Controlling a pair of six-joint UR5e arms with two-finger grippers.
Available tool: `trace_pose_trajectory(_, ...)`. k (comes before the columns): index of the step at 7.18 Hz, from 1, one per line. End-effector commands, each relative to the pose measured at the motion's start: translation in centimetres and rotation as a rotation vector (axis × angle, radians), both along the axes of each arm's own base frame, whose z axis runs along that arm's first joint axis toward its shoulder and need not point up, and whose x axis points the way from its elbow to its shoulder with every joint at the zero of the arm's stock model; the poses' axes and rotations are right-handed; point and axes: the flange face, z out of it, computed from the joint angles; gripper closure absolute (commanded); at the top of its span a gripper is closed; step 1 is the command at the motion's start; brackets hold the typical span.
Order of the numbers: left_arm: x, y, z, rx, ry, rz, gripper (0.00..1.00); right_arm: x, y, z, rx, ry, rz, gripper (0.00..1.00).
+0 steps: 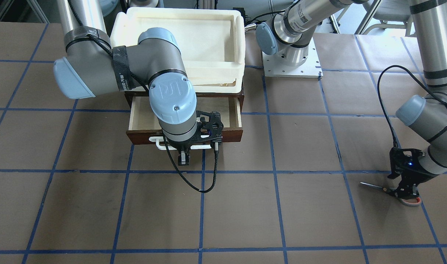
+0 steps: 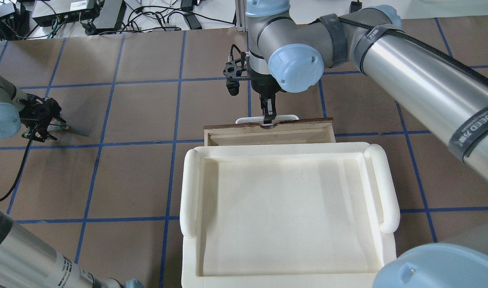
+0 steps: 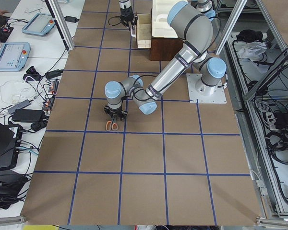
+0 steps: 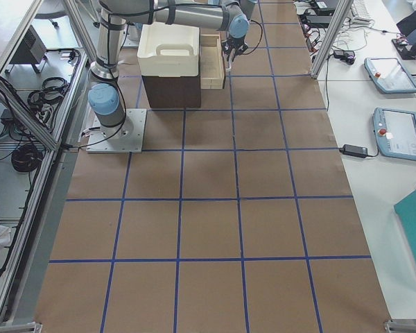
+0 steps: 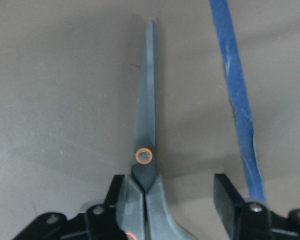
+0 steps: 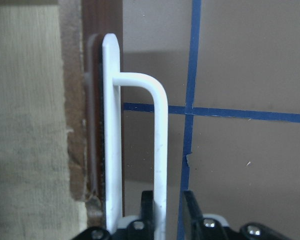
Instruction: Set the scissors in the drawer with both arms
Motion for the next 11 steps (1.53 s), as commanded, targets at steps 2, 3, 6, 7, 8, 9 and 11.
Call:
trace_pose_trajectory(2, 1.0, -1.5, 1.1, -0.032, -0.016, 0.001, 0.30, -0.4, -1.4, 0.0, -0.010, -0.004, -0.009, 0.69)
trace_pose_trajectory(3, 1.1, -1.6, 1.1, -0.032, -0.014, 0.000, 0.30, -0.6, -2.0, 0.4, -0.018, -0.007, -0.012, 0.69)
trace_pose_trajectory(6, 1.0, -1.7, -0.4, -0.011, 0.005, 0.013, 0.31, -1.0, -3.0, 0.3, -0.026, -0.009, -0.022, 0.69)
trace_pose_trajectory(7, 1.0, -1.6, -0.5, -0.007, 0.008, 0.014, 0.31, -1.0, -3.4, 0.1, -0.026, -0.010, -0.025, 0.69)
trace_pose_trajectory(8, 1.0, -1.6, -0.5, -0.007, 0.008, 0.014, 0.32, -1.2, -3.8, 0.1, -0.028, -0.011, -0.028, 0.69)
trace_pose_trajectory(9, 0.5, -1.9, -0.5, -0.007, 0.008, 0.005, 0.45, -1.4, -4.0, 0.3, -0.031, -0.012, -0.033, 0.69)
trace_pose_trajectory(11, 0.0, -2.0, -0.5, -0.006, 0.005, -0.004, 0.69, -1.9, -4.3, 0.4, -0.034, -0.014, -0.042, 0.69)
